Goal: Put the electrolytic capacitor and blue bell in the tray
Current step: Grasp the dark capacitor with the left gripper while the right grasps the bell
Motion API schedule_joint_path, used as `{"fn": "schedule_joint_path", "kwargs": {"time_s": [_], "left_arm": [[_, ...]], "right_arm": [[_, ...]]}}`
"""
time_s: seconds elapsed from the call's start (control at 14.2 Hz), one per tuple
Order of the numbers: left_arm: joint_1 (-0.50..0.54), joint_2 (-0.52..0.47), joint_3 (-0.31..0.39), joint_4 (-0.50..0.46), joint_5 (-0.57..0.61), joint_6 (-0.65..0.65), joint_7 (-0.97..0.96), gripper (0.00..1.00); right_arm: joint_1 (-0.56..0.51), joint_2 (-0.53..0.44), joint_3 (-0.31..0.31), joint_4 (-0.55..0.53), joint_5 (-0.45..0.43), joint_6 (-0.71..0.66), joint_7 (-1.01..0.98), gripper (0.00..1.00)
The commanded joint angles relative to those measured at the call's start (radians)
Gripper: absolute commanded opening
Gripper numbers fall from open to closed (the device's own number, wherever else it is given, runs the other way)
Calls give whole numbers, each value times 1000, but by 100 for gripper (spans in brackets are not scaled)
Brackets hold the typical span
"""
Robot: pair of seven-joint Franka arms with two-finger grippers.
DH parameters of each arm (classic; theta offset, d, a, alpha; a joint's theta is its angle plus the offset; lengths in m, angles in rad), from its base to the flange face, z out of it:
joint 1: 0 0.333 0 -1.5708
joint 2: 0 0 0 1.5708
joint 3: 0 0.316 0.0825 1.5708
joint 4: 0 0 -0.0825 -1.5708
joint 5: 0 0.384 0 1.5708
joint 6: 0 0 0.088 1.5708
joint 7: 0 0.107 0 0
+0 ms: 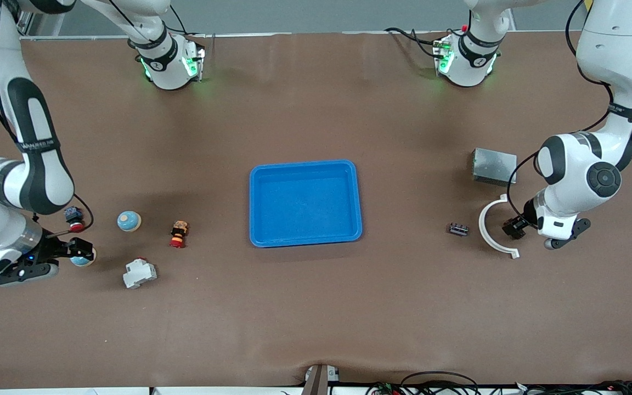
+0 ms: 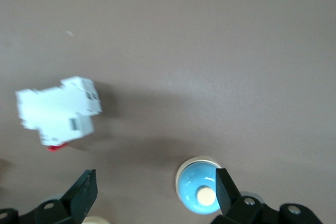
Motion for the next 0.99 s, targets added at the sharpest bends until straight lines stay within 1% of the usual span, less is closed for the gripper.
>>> {"fn": "schedule_joint_path", "kwargs": {"time_s": [0.0,0.07,0.14,0.21,0.35,0.63,0.77,0.85,0.92], "left_arm": [[4,42,1,10,6,53,-9,61],[4,43,1,10,6,53,-8,47],[5,41,1,8,6,53,-8,20],[5,36,-1,7,6,53,-8,0],[5,1,-1,2,6,34,-8,0],[-8,-91,-16,41,5,-122,-12,0],[-5,-109,-76,86,3,-212,-78,0],[-7,-117,-111,94,0,-243,-142,0],[-7,-115,-157,103,-6,-245,-234,0]], "right_arm": [[-22,46,11,35,-8,-7,-28,100],[-28,54,9,35,-8,-7,-28,100],[-37,63,9,33,-8,-7,-28,100],[-41,67,9,33,-8,-7,-31,100],[-52,78,9,33,-8,-4,-64,100],[-66,103,9,33,-13,16,-75,100],[-71,115,9,33,-16,22,-75,100],[-72,118,9,31,-16,23,-75,100],[-81,126,9,31,-16,25,-75,100]]}}
